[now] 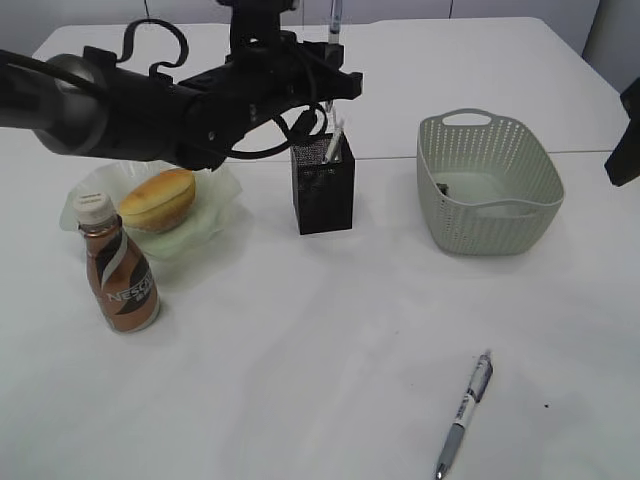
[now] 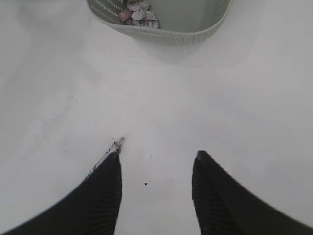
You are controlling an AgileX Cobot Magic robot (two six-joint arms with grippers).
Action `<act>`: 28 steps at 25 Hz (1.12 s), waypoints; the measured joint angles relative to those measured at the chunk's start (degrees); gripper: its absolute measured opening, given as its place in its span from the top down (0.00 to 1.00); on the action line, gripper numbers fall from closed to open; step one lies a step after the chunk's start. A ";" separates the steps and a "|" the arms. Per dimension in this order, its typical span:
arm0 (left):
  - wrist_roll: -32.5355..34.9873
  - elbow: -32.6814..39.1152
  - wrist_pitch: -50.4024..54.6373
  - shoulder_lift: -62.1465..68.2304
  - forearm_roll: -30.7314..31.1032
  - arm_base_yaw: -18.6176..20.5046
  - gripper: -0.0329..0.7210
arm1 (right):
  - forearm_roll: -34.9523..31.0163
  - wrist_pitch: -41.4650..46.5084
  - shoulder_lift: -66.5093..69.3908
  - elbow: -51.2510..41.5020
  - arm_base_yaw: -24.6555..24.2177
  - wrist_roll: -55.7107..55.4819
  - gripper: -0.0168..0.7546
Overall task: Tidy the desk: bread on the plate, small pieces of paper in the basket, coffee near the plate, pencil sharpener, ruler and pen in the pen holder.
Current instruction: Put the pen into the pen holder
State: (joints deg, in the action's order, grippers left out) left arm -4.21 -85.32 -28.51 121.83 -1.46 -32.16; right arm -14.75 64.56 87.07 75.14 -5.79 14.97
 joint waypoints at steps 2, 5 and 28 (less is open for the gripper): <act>0.00 0.00 -0.48 0.66 -0.03 0.00 0.88 | 0.00 0.11 0.00 0.00 0.00 -0.65 0.49; 0.00 0.00 -0.70 1.41 -0.86 0.00 0.88 | 0.00 0.11 0.00 0.00 0.00 -1.77 0.49; 0.00 0.00 -0.31 7.72 -4.29 2.04 0.88 | 0.00 0.19 0.00 0.00 0.00 -2.66 0.49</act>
State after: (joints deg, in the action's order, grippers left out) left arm -4.21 -85.32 -28.81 129.55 -5.75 -30.12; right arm -14.75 64.76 87.07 75.14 -5.79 12.31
